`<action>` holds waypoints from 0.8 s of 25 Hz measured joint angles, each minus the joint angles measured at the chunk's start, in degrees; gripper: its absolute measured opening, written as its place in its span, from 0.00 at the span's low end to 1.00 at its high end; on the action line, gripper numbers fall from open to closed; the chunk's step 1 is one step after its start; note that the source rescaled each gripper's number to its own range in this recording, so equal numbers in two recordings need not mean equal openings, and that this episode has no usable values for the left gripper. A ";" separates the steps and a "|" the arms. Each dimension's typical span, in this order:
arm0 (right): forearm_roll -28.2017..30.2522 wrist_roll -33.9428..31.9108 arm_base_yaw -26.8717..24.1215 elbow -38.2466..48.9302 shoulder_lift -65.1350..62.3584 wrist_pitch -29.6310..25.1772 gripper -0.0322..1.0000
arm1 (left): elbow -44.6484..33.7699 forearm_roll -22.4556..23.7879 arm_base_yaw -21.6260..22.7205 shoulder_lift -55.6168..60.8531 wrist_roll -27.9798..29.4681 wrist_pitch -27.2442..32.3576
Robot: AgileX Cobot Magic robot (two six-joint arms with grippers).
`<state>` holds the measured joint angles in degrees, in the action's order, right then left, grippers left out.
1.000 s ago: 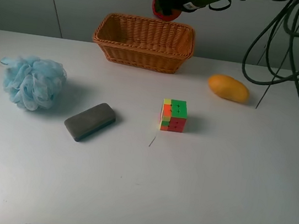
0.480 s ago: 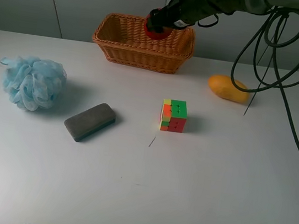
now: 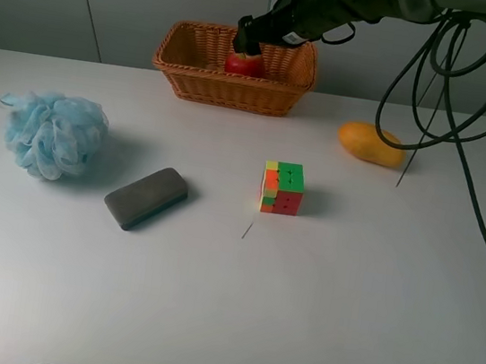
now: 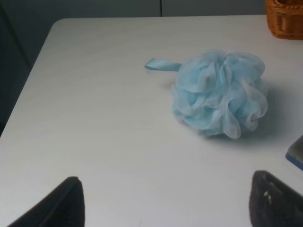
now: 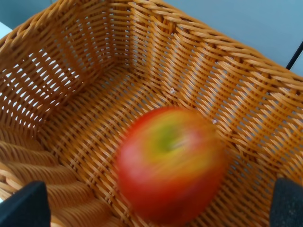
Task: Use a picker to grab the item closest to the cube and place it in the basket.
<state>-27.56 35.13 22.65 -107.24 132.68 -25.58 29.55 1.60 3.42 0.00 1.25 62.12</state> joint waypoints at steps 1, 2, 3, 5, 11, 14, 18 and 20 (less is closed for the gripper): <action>0.00 0.00 0.00 0.00 -0.22 -0.15 0.99 | 0.00 0.00 0.00 0.00 0.00 0.00; 0.00 0.00 0.00 0.00 -0.66 -0.43 1.00 | 0.00 0.00 0.00 0.00 0.00 0.00; 0.00 0.00 0.00 0.00 -1.18 -0.86 1.00 | 0.00 0.00 0.00 0.00 0.00 0.00; 0.46 0.00 0.00 0.00 -2.92 -2.14 1.00 | 0.00 0.00 0.00 0.00 0.00 0.00; 5.05 -4.06 -0.73 0.00 -13.31 -9.06 1.00 | 0.00 0.00 0.00 0.00 0.00 0.00; 10.41 -7.56 -3.27 0.00 -20.41 -14.26 1.00 | 0.00 0.00 0.00 0.00 0.00 0.00; 16.96 -11.10 -8.39 0.00 -30.75 -22.55 1.00 | 0.00 0.00 0.00 0.00 0.00 0.00; 19.56 -12.20 -11.61 0.00 -35.63 -27.24 1.00 | 0.00 0.00 0.00 0.00 0.00 0.00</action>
<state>-8.01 22.93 11.04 -107.24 97.06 -52.82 29.55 1.60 3.42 0.00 1.25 62.12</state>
